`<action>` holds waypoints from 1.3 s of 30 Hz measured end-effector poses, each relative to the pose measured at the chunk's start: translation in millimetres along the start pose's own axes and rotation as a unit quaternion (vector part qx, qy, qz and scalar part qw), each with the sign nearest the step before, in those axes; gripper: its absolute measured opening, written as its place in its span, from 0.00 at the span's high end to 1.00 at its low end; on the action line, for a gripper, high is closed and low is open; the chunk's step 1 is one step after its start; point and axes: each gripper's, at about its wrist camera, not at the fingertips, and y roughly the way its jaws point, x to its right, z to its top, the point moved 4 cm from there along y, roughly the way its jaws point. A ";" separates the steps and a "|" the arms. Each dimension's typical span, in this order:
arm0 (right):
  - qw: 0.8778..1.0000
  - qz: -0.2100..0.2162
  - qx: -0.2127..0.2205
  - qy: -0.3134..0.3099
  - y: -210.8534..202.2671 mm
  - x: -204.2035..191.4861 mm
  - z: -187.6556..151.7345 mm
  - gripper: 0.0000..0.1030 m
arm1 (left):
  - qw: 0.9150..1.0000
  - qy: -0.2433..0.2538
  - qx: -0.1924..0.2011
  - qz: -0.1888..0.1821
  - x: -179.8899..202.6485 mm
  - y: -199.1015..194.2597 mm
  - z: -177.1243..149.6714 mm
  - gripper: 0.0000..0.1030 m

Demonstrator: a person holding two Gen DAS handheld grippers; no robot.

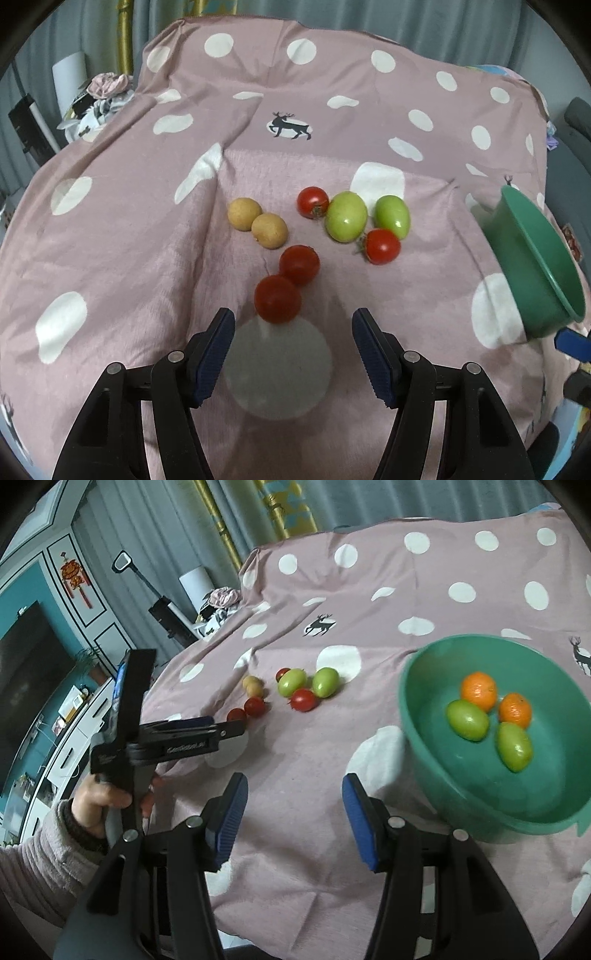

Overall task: Organize fruits
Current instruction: 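Grasp a red cherry tomato with the left tool while the right tool grasps another, then carry both red tomatoes over the green bowl and release them inside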

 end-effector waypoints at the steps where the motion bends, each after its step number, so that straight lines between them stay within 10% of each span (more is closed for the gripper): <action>1: 1.000 0.001 -0.003 0.000 1.9 -0.3 0.3 0.47 | 1.000 0.002 -0.001 0.000 -0.5 2.3 0.9 0.35; 16: 0.999 0.023 -0.031 0.020 33.9 -3.8 15.2 0.47 | 0.999 0.044 -0.020 0.006 -4.3 24.5 6.8 0.71; 39: 0.991 0.057 -0.122 -0.022 176.4 -54.0 72.1 0.57 | 0.999 -0.005 0.049 -0.014 -54.9 -24.7 5.6 0.71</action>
